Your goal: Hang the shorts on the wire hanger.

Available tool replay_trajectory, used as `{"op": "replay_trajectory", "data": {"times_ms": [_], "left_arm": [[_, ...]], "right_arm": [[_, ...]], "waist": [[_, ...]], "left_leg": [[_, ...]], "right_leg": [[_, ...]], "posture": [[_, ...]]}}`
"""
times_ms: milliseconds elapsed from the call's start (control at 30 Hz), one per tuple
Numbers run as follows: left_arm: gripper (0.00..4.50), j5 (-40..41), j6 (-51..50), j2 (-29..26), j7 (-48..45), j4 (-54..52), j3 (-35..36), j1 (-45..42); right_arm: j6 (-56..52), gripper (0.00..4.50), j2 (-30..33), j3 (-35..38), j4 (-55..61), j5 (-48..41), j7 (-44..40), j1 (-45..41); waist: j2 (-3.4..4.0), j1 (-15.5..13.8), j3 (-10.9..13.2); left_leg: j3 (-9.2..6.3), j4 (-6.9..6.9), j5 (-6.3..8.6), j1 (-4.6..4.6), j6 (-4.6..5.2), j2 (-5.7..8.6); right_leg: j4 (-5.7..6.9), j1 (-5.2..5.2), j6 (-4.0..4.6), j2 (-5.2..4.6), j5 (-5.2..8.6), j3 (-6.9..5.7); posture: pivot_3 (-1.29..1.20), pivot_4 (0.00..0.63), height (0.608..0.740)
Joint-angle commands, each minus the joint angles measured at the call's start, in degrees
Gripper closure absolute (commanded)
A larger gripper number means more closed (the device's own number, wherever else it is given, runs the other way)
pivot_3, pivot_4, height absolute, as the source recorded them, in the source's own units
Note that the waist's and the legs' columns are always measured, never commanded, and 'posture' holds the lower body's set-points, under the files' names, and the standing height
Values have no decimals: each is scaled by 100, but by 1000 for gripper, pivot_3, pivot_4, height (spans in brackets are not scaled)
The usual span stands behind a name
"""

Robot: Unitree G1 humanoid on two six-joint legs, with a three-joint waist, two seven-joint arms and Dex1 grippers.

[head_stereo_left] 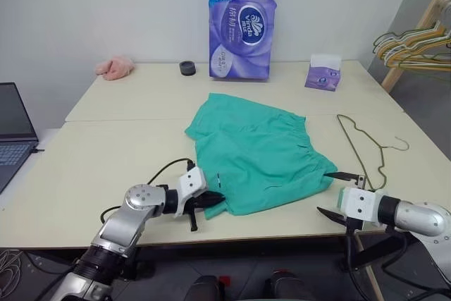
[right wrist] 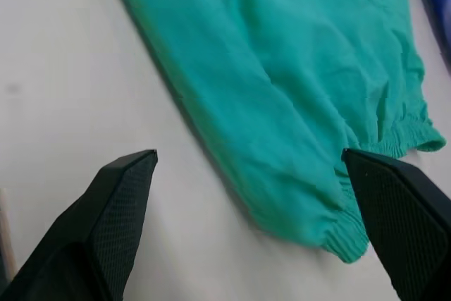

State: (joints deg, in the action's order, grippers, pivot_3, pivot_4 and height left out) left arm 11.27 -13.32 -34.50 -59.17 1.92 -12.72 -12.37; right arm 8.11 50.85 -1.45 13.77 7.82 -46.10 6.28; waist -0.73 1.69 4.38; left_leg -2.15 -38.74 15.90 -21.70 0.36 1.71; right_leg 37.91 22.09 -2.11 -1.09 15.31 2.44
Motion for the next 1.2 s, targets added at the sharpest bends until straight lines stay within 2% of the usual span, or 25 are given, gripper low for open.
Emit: {"op": "replay_trajectory", "data": {"times_ms": [33, 167, 267, 333, 500, 667, 733, 933, 1200], "left_arm": [[4476, 198, -68, 63, -4, -50, 262, -272], [4476, 271, -141, 54, -82, -72, 336, -345], [4476, 283, -136, -19, -165, -81, 344, -322], [4500, 289, -115, -88, -236, -65, 356, -296], [4500, 233, 18, -353, -463, 32, 372, -230], [4500, 204, 112, -601, -745, 89, 292, -156], [4500, 67, 219, -910, -1116, 22, 103, 0], [4500, 177, -27, -1647, -2005, -491, -163, 467], [4500, 499, -569, -2036, -2439, -1266, -218, 897]], "right_arm": [[686, 0, 33, -408, -620, 786, 275, -679], [1098, 0, -199, -1021, -1568, 1610, 644, -1533], [1252, 0, -331, -1202, -2008, 1826, 815, -1930], [1295, 398, -391, -1284, -2213, 1874, 833, -2160], [1444, 2031, -273, -1292, -2260, 1714, 586, -2319], [1489, 3883, -198, -1276, -2049, 1591, 355, -2242], [1440, 4467, -154, -1284, -1785, 1441, 112, -2175], [677, 4467, 137, -1187, -569, 724, -902, -1639], [-618, 4467, 912, -880, 850, -113, -1865, -724]], "waist": [[1, 13, 3], [1, 27, 2], [1, 30, 1], [-2, 28, 1], [-1, 19, 1], [0, 21, 2], [1, 25, 2], [7, 45, 5], [8, 14, 10]], "left_leg": [[2, 0, 0, 0, 0, 0], [4, 0, 0, 0, -1, 1], [3, 2, 0, 2, -1, 0], [2, 1, 1, 2, -1, 0], [3, 0, 0, 2, -2, 2], [3, 1, 1, 2, -2, 2], [3, 1, 1, 1, -2, 2], [1, 6, 2, 0, -2, -2], [2, 2, 2, -1, -2, -2]], "right_leg": [[1, 0, 0, 0, -1, 2], [4, 4, 14, 0, -12, 4], [6, 3, 28, 2, -19, 5], [6, 2, 29, 2, -20, 5], [6, 1, 30, 1, -21, 7], [7, 3, 30, 0, -20, 7], [8, 5, 30, 0, -20, 7], [10, 10, 37, 1, -16, 5], [6, 8, 12, -3, 1, 2]], "posture": [[-85, 53, 740], [-76, 48, 740], [-76, 48, 740], [-70, 45, 740], [-68, 43, 740], [-71, 43, 740], [-74, 44, 740], [-84, 48, 740], [-98, 55, 740]]}}
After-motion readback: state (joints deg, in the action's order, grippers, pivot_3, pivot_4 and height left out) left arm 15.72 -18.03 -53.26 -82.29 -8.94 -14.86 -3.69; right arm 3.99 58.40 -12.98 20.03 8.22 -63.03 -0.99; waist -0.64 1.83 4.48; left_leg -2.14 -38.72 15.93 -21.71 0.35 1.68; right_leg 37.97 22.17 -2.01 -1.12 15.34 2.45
